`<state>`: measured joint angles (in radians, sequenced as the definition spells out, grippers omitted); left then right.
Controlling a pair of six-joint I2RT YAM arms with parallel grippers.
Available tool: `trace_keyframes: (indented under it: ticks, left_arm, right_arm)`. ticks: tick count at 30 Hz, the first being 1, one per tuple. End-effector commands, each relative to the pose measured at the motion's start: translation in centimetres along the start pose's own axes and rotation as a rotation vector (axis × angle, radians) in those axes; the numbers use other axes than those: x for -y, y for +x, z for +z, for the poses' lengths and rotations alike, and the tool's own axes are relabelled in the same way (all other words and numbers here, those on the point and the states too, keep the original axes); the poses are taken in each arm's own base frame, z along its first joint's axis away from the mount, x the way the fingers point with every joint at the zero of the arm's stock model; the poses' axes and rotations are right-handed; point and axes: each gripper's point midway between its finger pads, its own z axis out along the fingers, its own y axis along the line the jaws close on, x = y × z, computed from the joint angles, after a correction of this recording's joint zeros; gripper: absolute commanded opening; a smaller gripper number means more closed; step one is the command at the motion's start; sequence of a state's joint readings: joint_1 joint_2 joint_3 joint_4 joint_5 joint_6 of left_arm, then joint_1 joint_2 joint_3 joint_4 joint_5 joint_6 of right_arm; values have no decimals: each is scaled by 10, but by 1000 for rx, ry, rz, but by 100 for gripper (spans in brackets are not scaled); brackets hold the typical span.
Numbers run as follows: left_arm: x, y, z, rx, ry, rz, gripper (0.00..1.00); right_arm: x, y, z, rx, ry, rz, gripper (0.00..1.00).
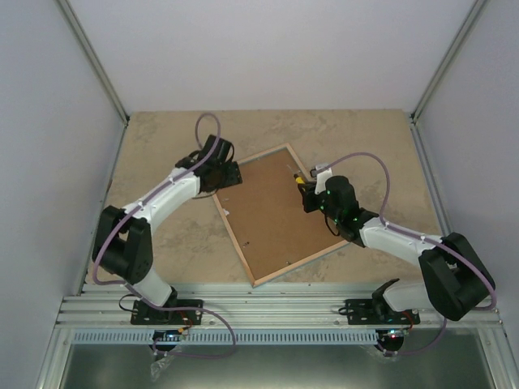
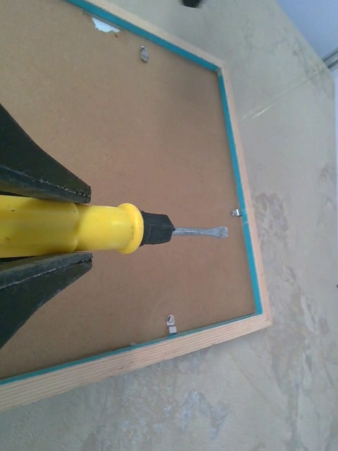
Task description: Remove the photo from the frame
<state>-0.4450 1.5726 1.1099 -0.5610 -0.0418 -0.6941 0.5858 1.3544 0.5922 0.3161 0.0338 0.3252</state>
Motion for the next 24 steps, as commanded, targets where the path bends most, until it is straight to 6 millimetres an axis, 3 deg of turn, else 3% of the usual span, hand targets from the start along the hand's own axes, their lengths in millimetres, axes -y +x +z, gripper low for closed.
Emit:
trace_keyframes:
  ticks: [1, 4, 11, 16, 24]
  left_arm:
    - [6, -38, -2, 43, -109, 325, 73]
    - [11, -57, 15, 38, -150, 465, 77]
    - [35, -85, 54, -8, -61, 664, 85]
    - [39, -112, 73, -39, 128, 619, 85]
    - [43, -108, 114, -117, 203, 657, 90]
  right_arm:
    - [-4, -15, -7, 65, -23, -13, 1]
    - [-5, -16, -8, 67, -27, -12, 1]
    - [-7, -16, -8, 68, -36, -14, 0]
    - [-9, -15, -6, 62, -46, -14, 0]
    - [-7, -9, 0, 42, -42, -17, 1]
